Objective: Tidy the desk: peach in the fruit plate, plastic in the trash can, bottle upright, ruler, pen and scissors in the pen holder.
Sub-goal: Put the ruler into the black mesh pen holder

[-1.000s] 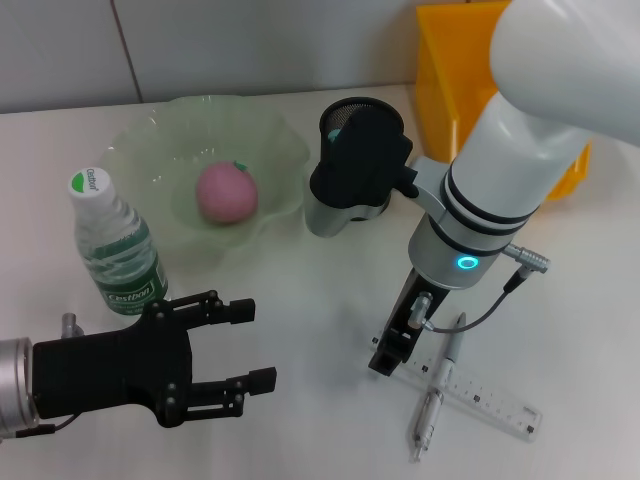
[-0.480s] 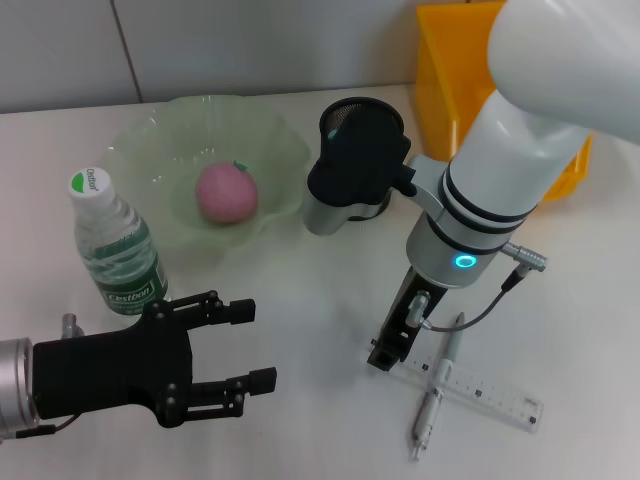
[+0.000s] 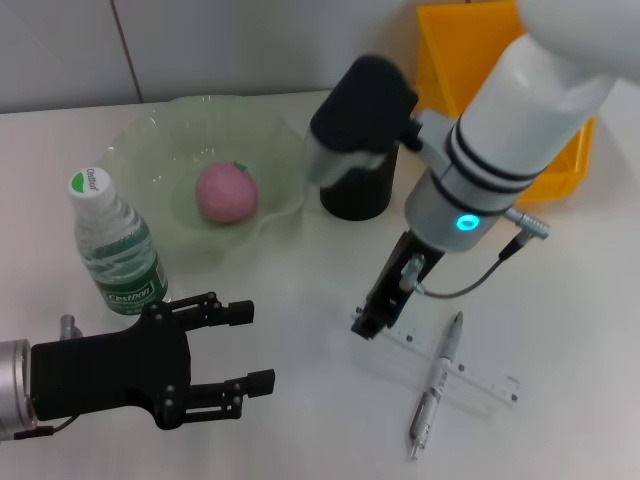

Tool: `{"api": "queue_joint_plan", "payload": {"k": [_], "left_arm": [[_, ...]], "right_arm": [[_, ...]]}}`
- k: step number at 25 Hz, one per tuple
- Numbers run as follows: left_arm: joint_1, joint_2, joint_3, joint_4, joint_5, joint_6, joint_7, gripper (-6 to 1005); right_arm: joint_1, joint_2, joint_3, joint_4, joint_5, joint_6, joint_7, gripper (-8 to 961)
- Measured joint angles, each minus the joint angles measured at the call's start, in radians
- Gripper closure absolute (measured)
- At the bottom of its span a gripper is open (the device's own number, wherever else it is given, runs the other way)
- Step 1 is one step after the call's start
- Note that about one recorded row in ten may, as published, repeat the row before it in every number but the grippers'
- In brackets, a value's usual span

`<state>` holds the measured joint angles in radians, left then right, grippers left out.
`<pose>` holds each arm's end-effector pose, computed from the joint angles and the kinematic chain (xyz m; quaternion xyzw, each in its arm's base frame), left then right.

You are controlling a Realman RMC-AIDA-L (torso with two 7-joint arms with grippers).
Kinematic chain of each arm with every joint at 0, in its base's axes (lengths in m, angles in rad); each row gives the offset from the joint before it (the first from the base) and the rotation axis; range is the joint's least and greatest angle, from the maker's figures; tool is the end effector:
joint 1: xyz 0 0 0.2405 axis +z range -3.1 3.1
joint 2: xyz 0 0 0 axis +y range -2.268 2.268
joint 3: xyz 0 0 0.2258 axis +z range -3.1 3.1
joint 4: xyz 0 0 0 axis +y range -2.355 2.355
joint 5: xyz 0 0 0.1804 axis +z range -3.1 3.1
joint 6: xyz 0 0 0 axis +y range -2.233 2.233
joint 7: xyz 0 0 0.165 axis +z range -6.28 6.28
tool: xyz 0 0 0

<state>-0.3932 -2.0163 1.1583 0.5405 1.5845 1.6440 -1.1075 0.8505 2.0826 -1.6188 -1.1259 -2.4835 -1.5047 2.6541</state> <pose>-0.2080 0.2417 -0.0249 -0.9463 -0.1171 -0.2981 0.0446 0.1266 0.3135 -0.0606 -0.9360 0.2554 -0.2232 0.0942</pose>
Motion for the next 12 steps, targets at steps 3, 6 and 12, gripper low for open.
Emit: {"api": "queue_joint_plan", "payload": {"k": [3,6,12], "left_arm": [[0.001,0.000,-0.001,0.000,0.000,0.001,0.000,207],[0.002,-0.002,0.001,0.001,0.000,0.002,0.001,207],[0.005,-0.004,-0.002,-0.001,0.000,0.002,0.002,207]], "right_arm": [[-0.005,-0.002,0.057,-0.028,0.000,-0.017,-0.015,571],[-0.016,-0.003,0.185,-0.080,0.000,-0.039,-0.059,571],[-0.026,-0.003,0.327,-0.164,0.016,-0.046,-0.112,571]]}}
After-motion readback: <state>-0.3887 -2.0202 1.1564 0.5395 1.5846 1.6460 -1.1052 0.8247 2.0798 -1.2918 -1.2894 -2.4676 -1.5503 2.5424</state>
